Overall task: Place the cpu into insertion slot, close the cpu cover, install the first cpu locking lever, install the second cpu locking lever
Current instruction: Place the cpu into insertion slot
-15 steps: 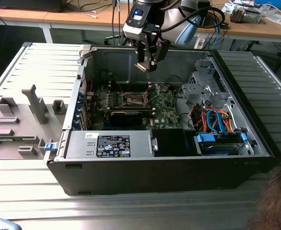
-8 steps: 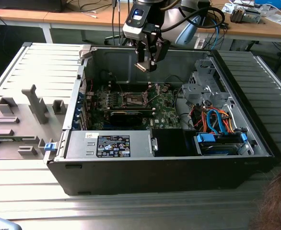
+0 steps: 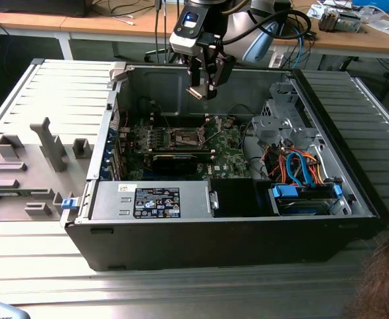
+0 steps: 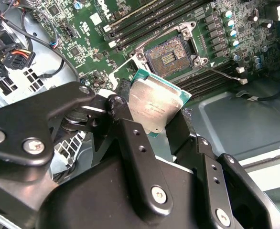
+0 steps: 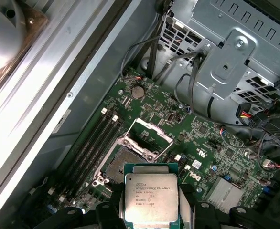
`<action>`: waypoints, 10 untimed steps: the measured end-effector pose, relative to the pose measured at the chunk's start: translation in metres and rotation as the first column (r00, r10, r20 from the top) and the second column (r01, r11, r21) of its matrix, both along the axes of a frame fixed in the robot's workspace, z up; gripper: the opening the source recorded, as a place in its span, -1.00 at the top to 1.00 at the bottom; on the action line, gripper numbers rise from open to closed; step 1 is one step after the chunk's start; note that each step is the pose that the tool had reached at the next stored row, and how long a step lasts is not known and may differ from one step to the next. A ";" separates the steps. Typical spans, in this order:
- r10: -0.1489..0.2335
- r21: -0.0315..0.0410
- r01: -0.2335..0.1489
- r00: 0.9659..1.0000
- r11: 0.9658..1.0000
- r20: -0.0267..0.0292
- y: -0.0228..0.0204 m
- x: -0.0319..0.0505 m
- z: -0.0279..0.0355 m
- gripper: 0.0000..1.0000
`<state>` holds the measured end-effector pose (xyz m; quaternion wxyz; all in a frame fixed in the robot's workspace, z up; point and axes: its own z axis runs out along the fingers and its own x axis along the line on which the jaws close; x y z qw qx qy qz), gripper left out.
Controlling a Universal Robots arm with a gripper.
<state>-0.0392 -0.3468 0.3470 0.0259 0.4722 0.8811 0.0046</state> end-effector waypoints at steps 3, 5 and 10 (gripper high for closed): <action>-0.003 0.000 0.003 1.000 1.000 0.000 0.0000 0.0000 0.0000 -0.09; -0.004 0.000 0.004 1.000 1.000 0.000 0.0000 0.0000 0.0000 -0.09; -0.009 0.000 0.009 1.000 1.000 0.000 0.0000 0.0000 -0.0001 -0.09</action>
